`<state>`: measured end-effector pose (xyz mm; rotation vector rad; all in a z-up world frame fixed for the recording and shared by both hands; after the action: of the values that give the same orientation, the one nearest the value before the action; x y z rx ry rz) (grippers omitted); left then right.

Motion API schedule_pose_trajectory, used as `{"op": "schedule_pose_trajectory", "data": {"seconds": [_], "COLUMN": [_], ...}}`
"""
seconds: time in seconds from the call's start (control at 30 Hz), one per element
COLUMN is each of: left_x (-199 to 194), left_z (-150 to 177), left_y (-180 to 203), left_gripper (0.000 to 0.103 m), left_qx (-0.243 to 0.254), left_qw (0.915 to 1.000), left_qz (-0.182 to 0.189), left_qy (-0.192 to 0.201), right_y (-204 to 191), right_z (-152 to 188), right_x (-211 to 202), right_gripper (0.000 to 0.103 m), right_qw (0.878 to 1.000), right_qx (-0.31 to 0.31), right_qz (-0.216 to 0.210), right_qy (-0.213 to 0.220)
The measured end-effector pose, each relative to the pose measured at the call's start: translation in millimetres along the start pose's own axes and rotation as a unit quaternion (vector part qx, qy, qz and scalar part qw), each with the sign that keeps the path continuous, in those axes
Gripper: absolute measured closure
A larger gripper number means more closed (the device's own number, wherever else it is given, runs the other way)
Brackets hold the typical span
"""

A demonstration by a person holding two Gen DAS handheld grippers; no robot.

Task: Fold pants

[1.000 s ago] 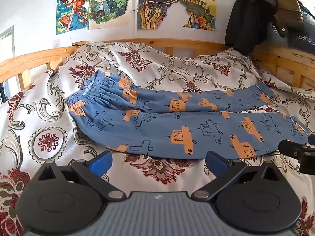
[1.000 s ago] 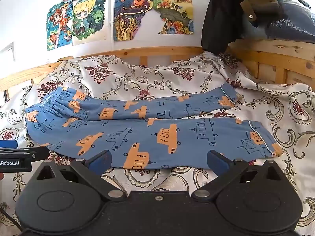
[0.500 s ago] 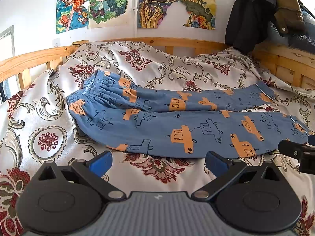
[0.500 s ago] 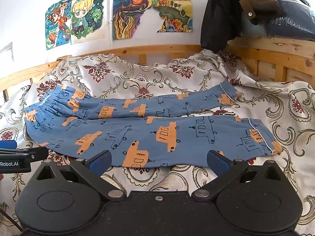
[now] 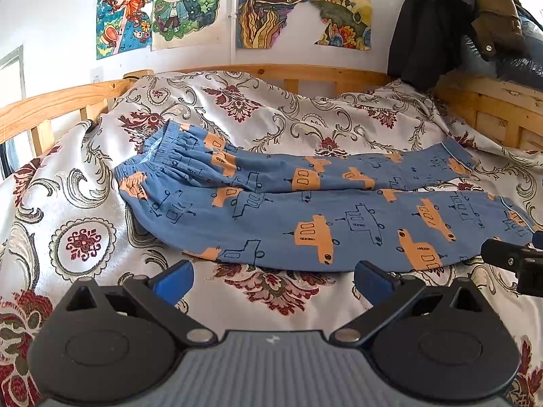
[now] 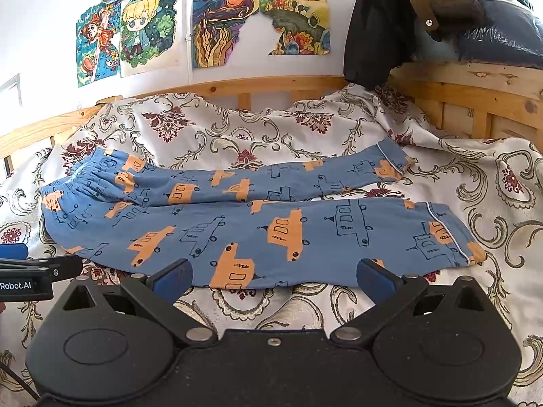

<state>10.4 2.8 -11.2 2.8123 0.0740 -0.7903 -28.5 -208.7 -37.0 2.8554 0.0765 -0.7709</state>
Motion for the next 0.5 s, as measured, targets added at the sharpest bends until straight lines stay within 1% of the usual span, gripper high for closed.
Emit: {"op": "schedule_pose_trajectory", "data": {"seconds": [0.5], "left_x": [-0.4], "left_z": [0.6], "left_y": [-1.2], "left_gripper": [0.000], "left_qx": [0.000], "left_qw": [1.0000], "left_qz": [-0.001], "left_qy": [-0.001], "right_y": [-0.8], "right_z": [-0.9], "right_x": [0.6], "right_gripper": [0.001], "right_qw": [1.000], "right_qx": [0.001], "right_qz": [0.000], "right_qy": [-0.002]}}
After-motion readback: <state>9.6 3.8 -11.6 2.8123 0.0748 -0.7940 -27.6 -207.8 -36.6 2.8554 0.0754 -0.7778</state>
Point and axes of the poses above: each gripper's, at about its wrist camera, not at the fingertips, and x roughly the way its jaws point, y to its right, z to its underside, the point moved 1 cm from there along x, roughly the way its jaws point, and after that the axes turned 14 degrees about -x, right-handed, at the moved point
